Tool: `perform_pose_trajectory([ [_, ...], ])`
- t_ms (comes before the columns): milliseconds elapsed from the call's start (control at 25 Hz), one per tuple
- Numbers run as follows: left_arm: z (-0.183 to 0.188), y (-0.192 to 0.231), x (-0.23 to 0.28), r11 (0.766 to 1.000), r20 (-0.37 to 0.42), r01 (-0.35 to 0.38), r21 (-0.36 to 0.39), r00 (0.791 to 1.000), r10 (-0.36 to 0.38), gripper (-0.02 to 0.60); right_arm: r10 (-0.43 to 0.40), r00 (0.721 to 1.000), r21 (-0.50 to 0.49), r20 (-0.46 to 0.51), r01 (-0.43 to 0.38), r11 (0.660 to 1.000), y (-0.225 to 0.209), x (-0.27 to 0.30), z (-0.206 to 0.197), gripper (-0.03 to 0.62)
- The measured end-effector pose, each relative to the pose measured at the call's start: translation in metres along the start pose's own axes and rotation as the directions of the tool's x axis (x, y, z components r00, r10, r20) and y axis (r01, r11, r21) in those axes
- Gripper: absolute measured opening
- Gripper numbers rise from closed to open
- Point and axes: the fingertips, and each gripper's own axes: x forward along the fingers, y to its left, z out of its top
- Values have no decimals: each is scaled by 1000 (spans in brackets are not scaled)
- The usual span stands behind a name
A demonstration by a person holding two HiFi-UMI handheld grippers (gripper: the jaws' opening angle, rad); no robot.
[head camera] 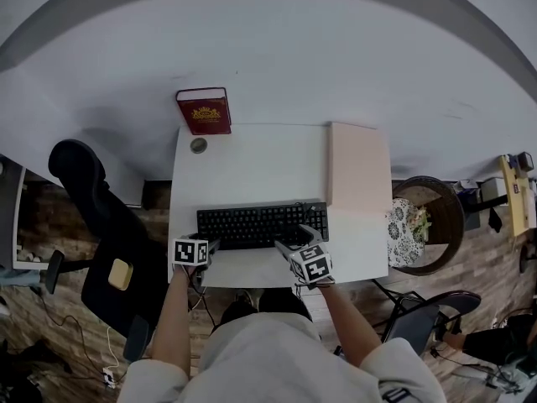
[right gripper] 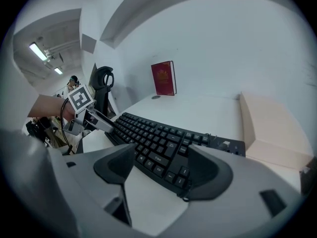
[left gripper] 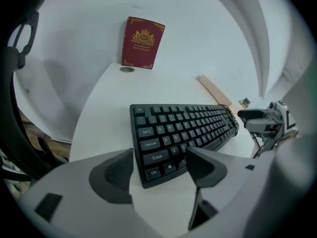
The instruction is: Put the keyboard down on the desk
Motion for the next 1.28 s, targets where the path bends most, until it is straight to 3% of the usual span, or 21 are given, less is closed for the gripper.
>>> perform_pose_trajectory([
  [160,10,-4,-21,994,55,-74,75,996,70,317,1,1000,0,5,-1,1000,7,3,1,326],
  [240,15,-17,-31,990,112,-93,107,990,81,257,-12,1000,-7,8,12,1000,8,3,0,299],
  [360,16,-37,-37,983,184,-120,139,979,93,119,-52,998,-26,22,52,998,10,3,1,218],
  [520,15,-56,-37,982,238,-130,134,967,96,34,-58,998,-31,35,59,998,17,2,4,162],
  [880,21,-82,-54,988,355,-109,111,933,63,11,-122,991,-30,59,124,992,33,-6,-1,5],
  [1280,7,-109,-82,988,436,-52,145,900,-17,11,-155,980,-30,126,160,987,77,-27,0,3],
])
